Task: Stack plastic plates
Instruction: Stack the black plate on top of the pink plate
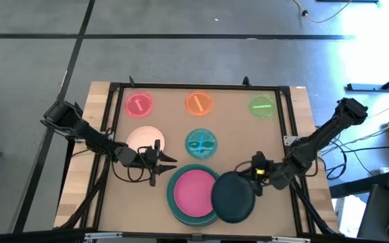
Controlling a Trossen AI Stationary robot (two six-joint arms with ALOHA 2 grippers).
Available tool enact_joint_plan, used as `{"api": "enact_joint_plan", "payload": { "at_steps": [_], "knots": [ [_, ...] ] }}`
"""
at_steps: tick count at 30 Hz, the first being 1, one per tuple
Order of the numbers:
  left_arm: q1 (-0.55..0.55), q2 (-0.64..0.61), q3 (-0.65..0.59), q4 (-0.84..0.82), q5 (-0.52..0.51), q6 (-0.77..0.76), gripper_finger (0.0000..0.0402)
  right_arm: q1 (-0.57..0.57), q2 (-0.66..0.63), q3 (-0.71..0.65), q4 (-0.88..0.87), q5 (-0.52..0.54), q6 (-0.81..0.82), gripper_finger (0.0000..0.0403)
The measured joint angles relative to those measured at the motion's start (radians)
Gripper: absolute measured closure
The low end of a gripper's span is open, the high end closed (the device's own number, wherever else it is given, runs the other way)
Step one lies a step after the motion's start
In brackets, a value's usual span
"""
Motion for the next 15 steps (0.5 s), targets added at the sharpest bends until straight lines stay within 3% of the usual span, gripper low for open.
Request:
{"api": "enact_joint_plan", "payload": {
  "at_steps": [15],
  "knots": [
    [0.0, 0.0, 0.0, 0.0, 0.0, 0.0, 0.0301, -0.19, 0.215, 0.0, 0.37, -0.087, -0.147, 0.0398]
  ]
}}
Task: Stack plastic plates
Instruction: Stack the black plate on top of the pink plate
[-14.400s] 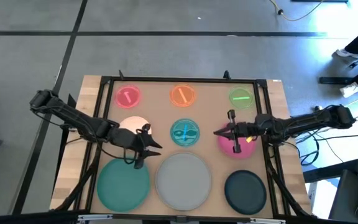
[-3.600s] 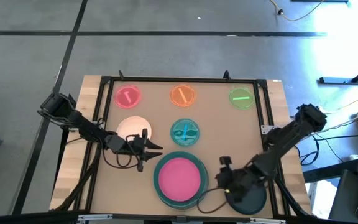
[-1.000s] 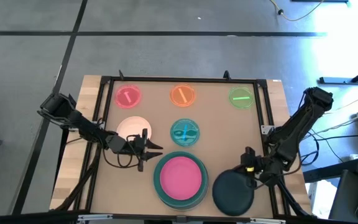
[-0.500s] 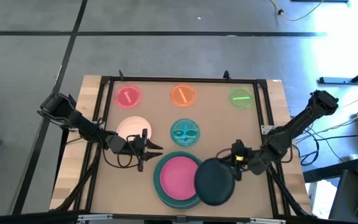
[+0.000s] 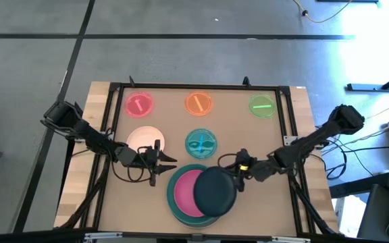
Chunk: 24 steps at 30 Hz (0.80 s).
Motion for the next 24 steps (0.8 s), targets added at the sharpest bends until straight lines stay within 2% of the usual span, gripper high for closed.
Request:
{"api": "enact_joint_plan", "payload": {
  "at_steps": [6, 14, 24],
  "knots": [
    [0.0, 0.0, 0.0, 0.0, 0.0, 0.0, 0.0301, -0.033, 0.108, 0.0, 0.168, -0.046, -0.031, 0.0397],
    [0.0, 0.0, 0.0, 0.0, 0.0, 0.0, 0.0301, -0.064, 0.228, 0.001, 0.359, -0.041, -0.051, 0.0397],
    [0.0, 0.0, 0.0, -0.002, 0.0, 0.0, 0.0301, -0.082, 0.369, 0.098, 0.355, -0.056, -0.075, 0.0397]
  ]
}}
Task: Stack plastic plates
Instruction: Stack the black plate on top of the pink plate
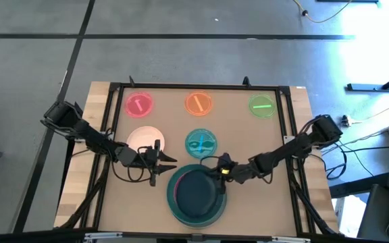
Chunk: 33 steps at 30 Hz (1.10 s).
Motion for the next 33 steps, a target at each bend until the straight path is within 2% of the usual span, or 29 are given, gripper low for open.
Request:
{"api": "enact_joint_plan", "payload": {
  "at_steps": [4, 30, 33],
  "knots": [
    [0.0, 0.0, 0.0, -0.002, 0.0, 0.0, 0.0301, -0.004, 0.016, 0.008, -0.003, 0.005, -0.05, 0.0397],
    [0.0, 0.0, 0.0, -0.002, 0.015, 0.0, 0.0301, -0.013, 0.014, 0.008, -0.079, -0.017, -0.04, 0.0397],
    [0.0, 0.0, 0.0, -0.002, 0.028, 0.0, 0.0301, -0.012, 0.014, 0.008, -0.082, -0.012, -0.04, 0.0387]
  ]
}}
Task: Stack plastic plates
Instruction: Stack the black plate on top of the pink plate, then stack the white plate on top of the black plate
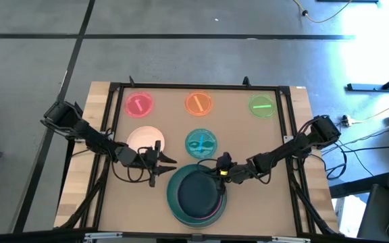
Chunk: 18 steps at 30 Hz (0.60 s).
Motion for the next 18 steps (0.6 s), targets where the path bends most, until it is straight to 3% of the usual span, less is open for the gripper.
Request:
{"api": "enact_joint_plan", "payload": {
  "at_steps": [10, 18],
  "knots": [
    [0.0, 0.0, 0.0, 0.0, 0.0, 0.0, 0.0301, 0.0, 0.0, 0.0, -0.014, 0.023, -0.012, 0.0292],
    [0.0, 0.0, 0.0, 0.0, -0.001, 0.0, 0.0301, 0.0, 0.0, 0.0, -0.011, 0.067, -0.109, 0.0285]
  ]
}}
